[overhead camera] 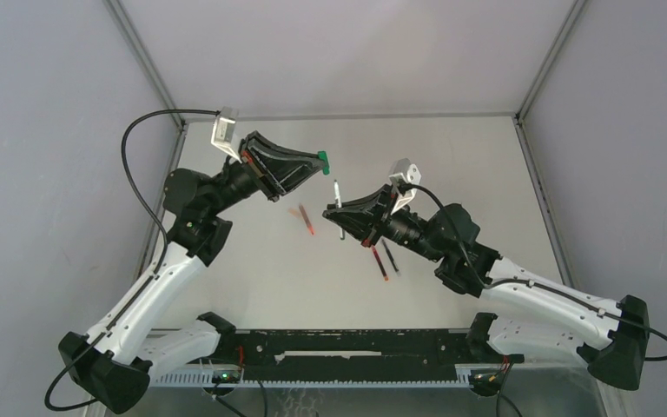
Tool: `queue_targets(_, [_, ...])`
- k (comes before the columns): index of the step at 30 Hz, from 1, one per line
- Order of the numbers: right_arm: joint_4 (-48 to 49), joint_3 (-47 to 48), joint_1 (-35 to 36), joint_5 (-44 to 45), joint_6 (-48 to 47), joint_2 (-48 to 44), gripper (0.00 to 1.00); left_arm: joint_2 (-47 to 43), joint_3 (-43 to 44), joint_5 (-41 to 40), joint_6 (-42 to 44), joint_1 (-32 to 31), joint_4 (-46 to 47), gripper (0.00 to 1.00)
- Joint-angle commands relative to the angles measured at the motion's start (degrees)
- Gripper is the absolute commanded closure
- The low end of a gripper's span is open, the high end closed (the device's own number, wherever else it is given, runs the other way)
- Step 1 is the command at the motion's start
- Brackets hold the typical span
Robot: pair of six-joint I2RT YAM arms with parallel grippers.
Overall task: Insert the pens into the pen caps
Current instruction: Insert the pen cap onto the pen.
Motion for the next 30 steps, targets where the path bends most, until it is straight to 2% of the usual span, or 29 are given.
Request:
queue_targets(1, [2.3, 2.6, 1.0, -0.4, -3.5, -0.2, 1.0, -0.1, 1.8, 1.6, -1.7, -0.8, 4.7, 1.0])
queue_targets(30, [1.0, 2.6, 1.5, -0.2, -4.6, -0.3, 1.0, 0.9, 2.5, 4.3, -2.9, -2.5, 7.5, 1.0])
